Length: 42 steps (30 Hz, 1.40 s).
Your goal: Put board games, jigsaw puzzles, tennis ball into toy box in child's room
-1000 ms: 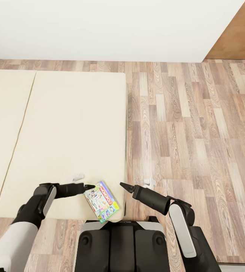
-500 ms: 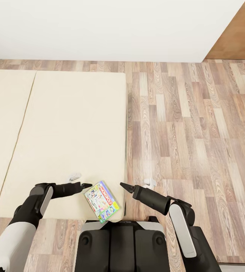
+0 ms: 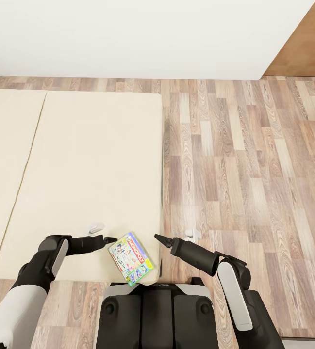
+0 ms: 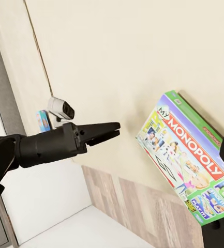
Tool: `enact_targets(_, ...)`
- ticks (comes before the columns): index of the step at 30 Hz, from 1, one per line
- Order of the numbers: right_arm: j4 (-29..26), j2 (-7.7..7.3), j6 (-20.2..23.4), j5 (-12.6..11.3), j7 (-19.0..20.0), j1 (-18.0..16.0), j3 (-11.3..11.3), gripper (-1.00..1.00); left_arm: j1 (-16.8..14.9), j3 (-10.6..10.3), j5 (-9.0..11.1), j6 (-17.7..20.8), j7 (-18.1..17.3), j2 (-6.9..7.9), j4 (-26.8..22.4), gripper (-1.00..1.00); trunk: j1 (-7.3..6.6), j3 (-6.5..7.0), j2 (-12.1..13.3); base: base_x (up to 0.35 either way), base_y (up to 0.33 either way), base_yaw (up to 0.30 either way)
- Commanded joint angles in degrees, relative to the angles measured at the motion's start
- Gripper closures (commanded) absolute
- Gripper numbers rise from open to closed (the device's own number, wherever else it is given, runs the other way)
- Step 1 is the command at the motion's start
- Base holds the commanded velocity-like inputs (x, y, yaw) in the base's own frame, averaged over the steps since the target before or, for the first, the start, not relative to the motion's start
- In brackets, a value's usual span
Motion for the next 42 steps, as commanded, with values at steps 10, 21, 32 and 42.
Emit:
enact_targets(10, 0.0, 0.04, 0.2, 0.3, 0.3, 0.0, 0.0, -1.00, 0.0, 0.1, 0.5, 2.2, 2.0, -0.16, 0.3, -1.00, 0.03, -0.06, -0.1, 0.000, 0.000, 0.000)
enact_targets(21, 0.0, 0.01, 0.2, 0.3, 0.3, 0.0, -0.2, -1.00, 0.0, 0.2, 0.5, 3.0, 2.3, -0.28, 0.5, -1.00, 0.03, -0.06, -0.1, 0.000, 0.000, 0.000)
enact_targets(32, 0.0, -0.39, 0.3, 0.2, 0.4, 0.0, -0.7, -1.00, 0.0, 0.1, 0.6, 2.7, 2.8, -0.66, 2.4, -1.00, 0.03, -0.06, -0.1, 0.000, 0.000, 0.000)
enact_targets(42, -0.1, -0.41, 0.3, 0.2, 0.4, 0.0, -0.7, -1.00, 0.0, 0.1, 0.6, 1.6, 4.3, -2.22, 4.5, -1.00, 0.03, -0.06, -0.1, 0.000, 0.000, 0.000)
